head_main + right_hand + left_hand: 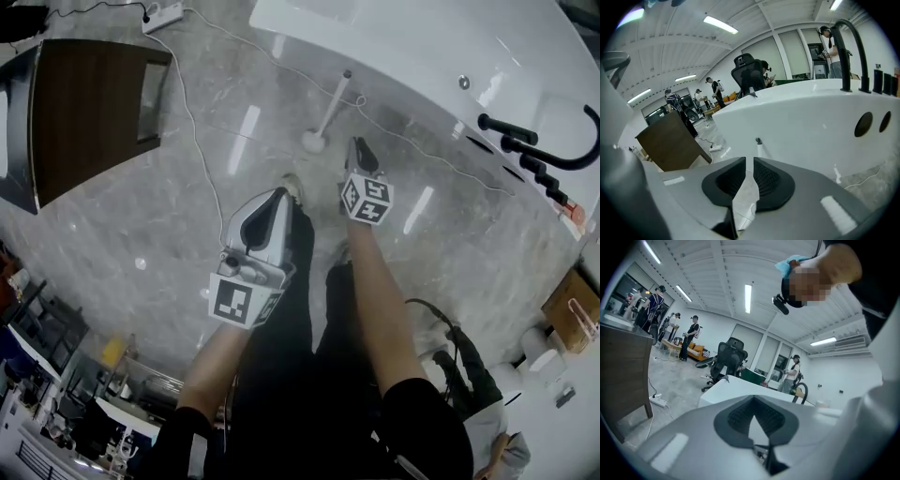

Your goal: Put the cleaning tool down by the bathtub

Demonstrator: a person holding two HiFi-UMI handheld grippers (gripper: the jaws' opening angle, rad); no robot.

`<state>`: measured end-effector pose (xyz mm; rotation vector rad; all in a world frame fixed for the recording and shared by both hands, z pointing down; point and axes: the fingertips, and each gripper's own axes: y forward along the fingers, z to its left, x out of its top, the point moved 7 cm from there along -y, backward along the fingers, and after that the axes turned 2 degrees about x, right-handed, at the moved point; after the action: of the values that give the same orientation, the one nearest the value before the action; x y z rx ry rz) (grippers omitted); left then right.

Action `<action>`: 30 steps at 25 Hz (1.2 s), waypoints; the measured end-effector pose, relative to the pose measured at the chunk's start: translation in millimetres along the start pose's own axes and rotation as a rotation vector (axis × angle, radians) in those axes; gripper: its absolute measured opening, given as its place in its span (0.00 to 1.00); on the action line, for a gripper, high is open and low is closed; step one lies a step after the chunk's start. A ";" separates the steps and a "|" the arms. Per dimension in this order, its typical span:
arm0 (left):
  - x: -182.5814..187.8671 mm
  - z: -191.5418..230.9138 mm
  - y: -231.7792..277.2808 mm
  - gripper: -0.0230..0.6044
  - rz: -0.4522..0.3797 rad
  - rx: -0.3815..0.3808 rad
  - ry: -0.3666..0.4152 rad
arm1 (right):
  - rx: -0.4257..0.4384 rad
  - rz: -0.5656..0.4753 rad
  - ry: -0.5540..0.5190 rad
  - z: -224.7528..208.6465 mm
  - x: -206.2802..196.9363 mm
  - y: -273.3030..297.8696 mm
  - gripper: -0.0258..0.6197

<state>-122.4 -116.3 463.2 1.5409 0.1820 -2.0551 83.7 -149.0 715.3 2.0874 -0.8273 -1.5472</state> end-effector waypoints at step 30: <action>122.3 -255.0 -176.4 0.05 -0.151 0.067 0.118 | 0.219 -0.010 -0.081 30.7 99.1 -365.1 0.04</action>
<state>-19.3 96.4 228.3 1.7382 0.2852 -2.1049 153.9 54.8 402.8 2.1935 -1.0599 -1.6193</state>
